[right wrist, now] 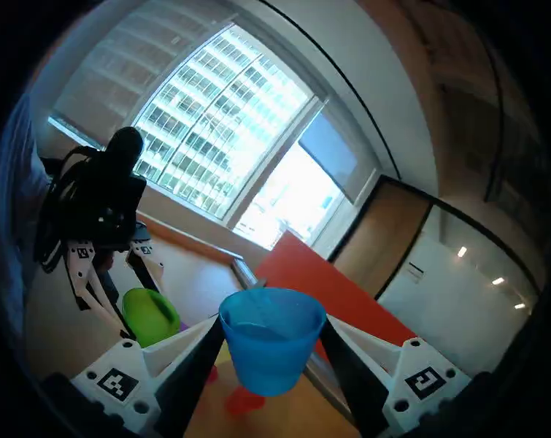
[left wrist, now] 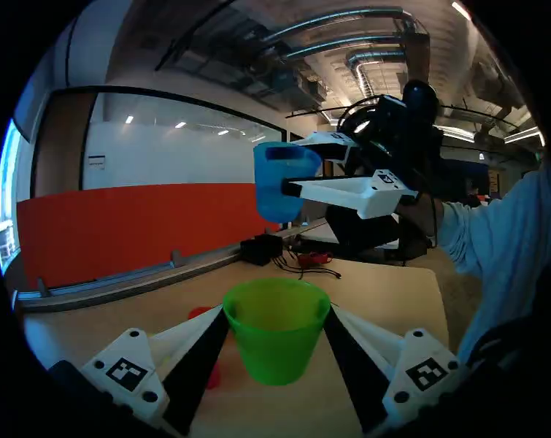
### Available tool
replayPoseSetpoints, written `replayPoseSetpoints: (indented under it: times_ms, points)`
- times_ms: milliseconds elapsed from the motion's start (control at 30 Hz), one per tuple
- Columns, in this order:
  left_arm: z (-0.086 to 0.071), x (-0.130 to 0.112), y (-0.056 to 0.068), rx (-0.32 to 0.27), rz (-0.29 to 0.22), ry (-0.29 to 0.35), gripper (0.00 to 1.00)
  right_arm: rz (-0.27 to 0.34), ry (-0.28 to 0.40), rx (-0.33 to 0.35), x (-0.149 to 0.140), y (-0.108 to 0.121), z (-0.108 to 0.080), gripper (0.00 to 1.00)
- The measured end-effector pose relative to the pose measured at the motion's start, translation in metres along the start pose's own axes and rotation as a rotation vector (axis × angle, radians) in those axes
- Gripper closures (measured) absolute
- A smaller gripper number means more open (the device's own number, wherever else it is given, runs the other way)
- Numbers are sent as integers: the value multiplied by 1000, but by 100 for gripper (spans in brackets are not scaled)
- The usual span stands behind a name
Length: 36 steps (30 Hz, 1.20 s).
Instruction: Pour water
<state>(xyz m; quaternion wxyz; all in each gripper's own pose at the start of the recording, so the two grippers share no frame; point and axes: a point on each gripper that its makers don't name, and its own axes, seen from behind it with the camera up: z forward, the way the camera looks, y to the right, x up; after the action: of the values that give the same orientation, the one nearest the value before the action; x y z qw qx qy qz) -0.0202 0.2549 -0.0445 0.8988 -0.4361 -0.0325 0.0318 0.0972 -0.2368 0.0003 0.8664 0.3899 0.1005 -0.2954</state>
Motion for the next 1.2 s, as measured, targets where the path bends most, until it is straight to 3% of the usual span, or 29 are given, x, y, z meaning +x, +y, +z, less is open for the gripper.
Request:
replayPoseSetpoints:
  times_ms: [800, 1200]
  points:
    - [6, 2, 6, -21, 1, 6, 13, -271, 10, -17, 28, 15, 17, 9]
    - [7, 3, 8, -29, 5, 6, 13, -379, 17, -14, 41, 17, 27, 9]
